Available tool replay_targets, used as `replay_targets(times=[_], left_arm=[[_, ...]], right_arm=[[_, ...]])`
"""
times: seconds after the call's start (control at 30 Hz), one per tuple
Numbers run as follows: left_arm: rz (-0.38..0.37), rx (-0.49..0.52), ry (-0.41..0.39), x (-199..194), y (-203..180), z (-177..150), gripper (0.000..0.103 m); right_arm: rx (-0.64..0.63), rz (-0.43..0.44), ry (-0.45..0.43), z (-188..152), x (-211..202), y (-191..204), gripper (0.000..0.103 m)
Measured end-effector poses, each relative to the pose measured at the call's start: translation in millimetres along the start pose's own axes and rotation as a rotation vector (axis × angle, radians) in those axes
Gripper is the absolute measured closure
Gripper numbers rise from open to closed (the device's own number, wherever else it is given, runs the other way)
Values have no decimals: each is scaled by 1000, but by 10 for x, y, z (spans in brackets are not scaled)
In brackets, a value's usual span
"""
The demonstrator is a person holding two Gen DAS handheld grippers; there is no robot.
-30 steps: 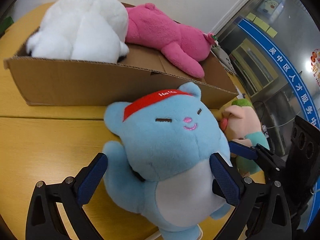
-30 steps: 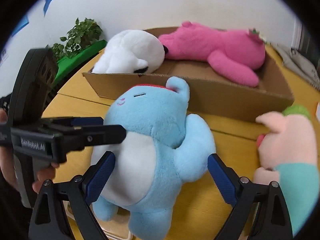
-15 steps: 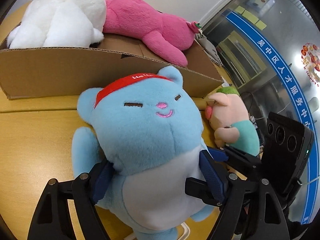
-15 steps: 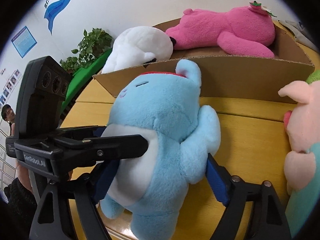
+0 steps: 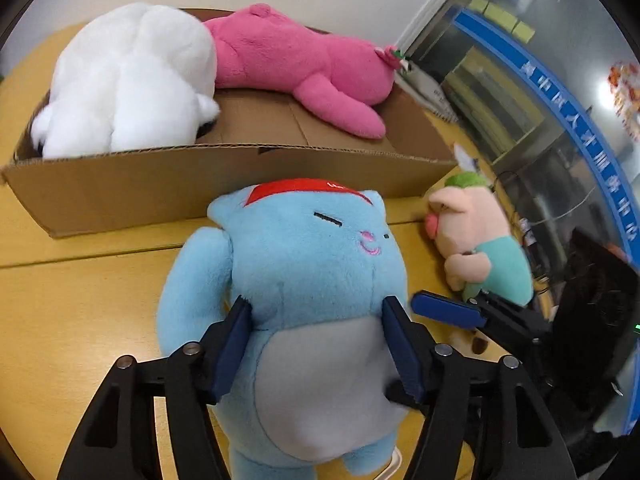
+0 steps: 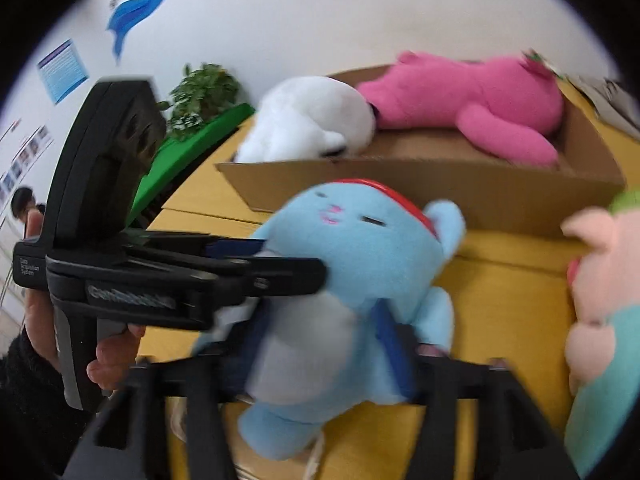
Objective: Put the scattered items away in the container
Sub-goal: 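Lift the blue bear with both tools and lower it into the box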
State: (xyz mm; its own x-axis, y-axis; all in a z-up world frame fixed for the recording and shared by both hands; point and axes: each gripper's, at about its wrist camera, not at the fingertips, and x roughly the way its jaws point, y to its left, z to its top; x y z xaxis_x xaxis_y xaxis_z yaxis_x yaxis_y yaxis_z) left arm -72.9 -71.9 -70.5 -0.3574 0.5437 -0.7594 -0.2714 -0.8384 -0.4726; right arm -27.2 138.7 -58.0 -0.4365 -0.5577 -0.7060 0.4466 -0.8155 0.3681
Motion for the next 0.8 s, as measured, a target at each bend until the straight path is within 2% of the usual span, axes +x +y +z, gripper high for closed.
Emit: replay_targets(times=[0.07,0.2,0.27,0.3,0.33,0.4,0.47,0.5,0.53,0.57,0.63,0.67,0.8], left_arm=[[-29,-19,10,6,68,-6,29],[-38,-9,26,86,54,18,22],[-23,14,41,145,29,0,17],[-16,23,48,173,18,-10,15],[-11,29,56,196,19,-24,14],[-20,25,64,218,41,-42,13],[-39,33,77,206,32,-58,15],[-41,37,81,198,25,-61,16],[-45,28,82,181,33,-61,17],[-55,5,79,150,62,-56,19],[-87,-44,65,51,101,-45,22],[-97,-50,50,-16,82,-36,22],[-92,19,-67,-405,-246,143,22]], right_arm=[[40,28,26,-81,14,-111,18],[86,46,46,-138,27,-193,18],[108,60,64,-135,96,-231,14],[129,72,73,-139,156,-258,7],[166,94,87,-160,244,-297,0],[248,195,100,-221,371,-355,1],[227,240,108,-233,428,-270,4],[208,251,117,-233,455,-214,14],[202,284,117,-238,475,-171,28],[198,305,109,-242,471,-144,29],[162,296,80,-222,400,-105,38],[144,293,65,-198,346,-92,39],[27,276,-3,28,-6,20,39]])
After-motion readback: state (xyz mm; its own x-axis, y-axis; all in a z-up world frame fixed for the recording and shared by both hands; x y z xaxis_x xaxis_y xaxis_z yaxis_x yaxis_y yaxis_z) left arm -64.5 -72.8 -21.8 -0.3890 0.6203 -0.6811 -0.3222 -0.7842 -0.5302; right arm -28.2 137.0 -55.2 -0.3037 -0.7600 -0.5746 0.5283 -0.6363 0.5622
